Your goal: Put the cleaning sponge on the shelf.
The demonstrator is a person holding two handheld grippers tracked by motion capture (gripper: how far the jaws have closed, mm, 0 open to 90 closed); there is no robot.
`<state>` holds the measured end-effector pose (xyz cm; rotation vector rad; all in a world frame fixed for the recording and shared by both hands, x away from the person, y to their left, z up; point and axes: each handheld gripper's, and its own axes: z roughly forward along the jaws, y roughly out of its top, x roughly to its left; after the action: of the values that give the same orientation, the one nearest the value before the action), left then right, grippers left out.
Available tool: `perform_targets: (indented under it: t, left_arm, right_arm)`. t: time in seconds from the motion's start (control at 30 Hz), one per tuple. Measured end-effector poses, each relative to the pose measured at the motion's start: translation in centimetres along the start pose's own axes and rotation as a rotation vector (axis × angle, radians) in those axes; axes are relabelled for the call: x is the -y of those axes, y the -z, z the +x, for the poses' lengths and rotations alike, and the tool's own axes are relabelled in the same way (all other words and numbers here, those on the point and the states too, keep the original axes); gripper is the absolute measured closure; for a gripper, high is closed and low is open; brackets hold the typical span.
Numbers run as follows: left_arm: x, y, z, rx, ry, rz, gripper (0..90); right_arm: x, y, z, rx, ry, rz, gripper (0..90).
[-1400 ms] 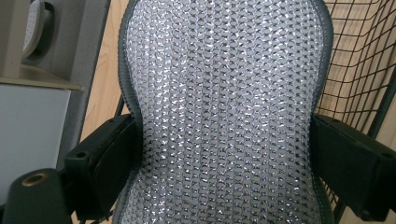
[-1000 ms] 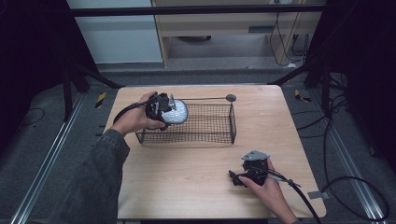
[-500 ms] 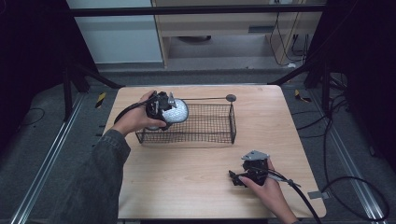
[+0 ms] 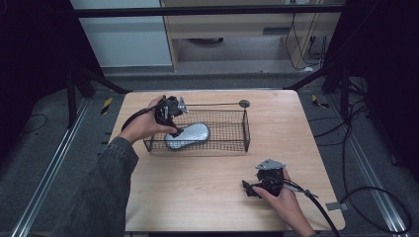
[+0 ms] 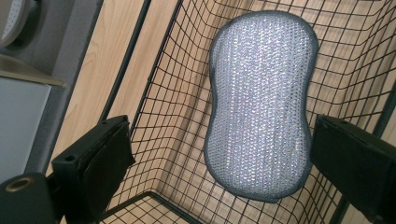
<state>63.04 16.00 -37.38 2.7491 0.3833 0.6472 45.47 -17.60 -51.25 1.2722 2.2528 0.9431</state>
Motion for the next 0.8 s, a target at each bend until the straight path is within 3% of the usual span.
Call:
perform_targets:
  t: [0.53, 0.8]
  left_arm:
    - [-0.1, 1.1, -0.7, 0.013, 0.003, -0.044, 11.9]
    - [0.1, 1.8, -1.0, 0.006, 0.039, -0.078, 13.8]
  right_arm:
    - [0.0, 0.0, 0.0, -0.002, -0.003, 0.000, 0.4]
    - [0.0, 0.0, 0.0, -0.001, -0.003, 0.000, 0.4]
